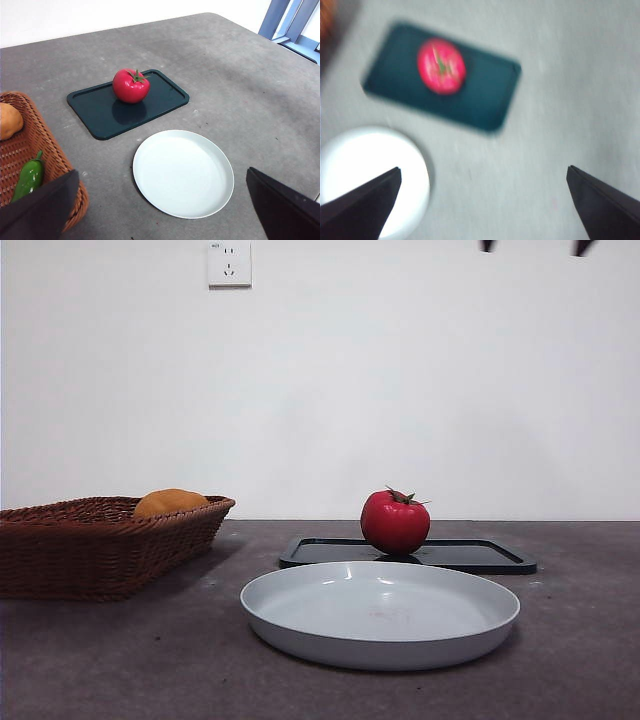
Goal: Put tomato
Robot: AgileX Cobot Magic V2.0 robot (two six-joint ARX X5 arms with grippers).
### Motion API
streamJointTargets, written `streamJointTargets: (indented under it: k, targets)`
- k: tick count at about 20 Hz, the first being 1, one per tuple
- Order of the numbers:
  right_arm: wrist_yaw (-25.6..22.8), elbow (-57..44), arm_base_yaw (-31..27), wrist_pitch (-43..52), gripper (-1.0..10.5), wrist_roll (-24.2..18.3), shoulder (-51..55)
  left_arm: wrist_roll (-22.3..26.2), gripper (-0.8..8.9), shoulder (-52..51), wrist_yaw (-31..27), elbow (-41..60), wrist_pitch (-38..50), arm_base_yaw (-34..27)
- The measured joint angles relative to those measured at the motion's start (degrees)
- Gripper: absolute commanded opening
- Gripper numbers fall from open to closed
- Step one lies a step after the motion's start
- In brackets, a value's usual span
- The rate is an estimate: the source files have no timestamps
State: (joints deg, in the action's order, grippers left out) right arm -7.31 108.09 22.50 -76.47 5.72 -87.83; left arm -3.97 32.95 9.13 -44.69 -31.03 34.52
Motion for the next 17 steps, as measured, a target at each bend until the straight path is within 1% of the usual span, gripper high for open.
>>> streamJointTargets:
  k: [1, 2, 5, 8, 9, 11, 13, 17]
  targets:
    - [0.00, -5.51, 0.26, 1.81, 6.8, -0.02, 3.56, 0.00, 7.20, -0.02, 0.00, 0.00, 0.00, 0.00]
    - [0.22, -11.08, 0.72, 6.49, 6.8, -0.02, 7.34, 0.00, 7.20, -0.02, 0.00, 0.00, 0.02, 0.00]
    - [2.95, -27.08, 2.60, 19.93, 6.8, -0.13, 19.65, 0.00, 7.20, 0.00, 0.00, 0.00, 0.00, 0.00]
    - [3.78, -42.36, 4.24, 28.39, 6.8, -0.39, 30.34, 0.00, 7.20, -0.02, 0.00, 0.00, 0.00, 0.00]
    - [4.70, -47.25, 4.72, 30.53, 6.8, -0.39, 33.24, 0.00, 7.20, -0.02, 0.00, 0.00, 0.00, 0.00]
    - [8.41, -55.87, 5.42, 34.14, 6.8, -0.39, 39.15, 0.00, 7.20, 0.00, 0.00, 0.00, 0.00, 0.00]
    - [12.35, -62.05, 6.03, 37.70, 6.8, -0.15, 45.83, 0.00, 7.20, 0.00, 0.00, 0.00, 0.00, 0.00]
    - [12.92, -65.35, 6.32, 37.83, 6.8, 0.72, 53.94, 0.00, 7.20, -0.02, 0.00, 0.00, 0.04, 0.00]
